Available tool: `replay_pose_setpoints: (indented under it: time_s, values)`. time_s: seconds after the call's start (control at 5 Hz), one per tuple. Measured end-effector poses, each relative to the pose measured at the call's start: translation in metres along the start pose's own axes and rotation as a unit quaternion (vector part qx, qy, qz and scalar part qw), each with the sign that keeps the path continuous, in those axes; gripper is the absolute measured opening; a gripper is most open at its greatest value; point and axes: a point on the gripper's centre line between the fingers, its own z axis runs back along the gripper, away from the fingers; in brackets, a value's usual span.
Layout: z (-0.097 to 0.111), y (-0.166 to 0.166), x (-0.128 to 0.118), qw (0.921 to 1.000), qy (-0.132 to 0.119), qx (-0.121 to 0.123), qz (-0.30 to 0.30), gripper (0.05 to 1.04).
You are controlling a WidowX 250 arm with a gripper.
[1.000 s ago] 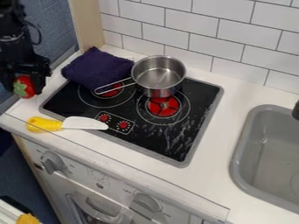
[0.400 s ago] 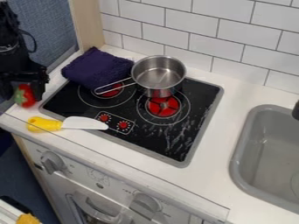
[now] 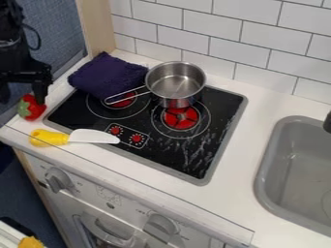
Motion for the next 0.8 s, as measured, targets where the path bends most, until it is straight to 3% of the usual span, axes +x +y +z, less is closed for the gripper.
replay_pose_setpoints:
  time_s: [0.4,0.6,0.8]
  values:
    - [0.042,-0.008,0.006,0.9995,-0.015,0.027,0.012,0.999]
    - [0.056,-0.037,0.002,0.9995,-0.009,0.007,-0.03,0.999]
    - [0.066,-0.087,-0.012,0.9951,0.027,-0.021,-0.093,0.999]
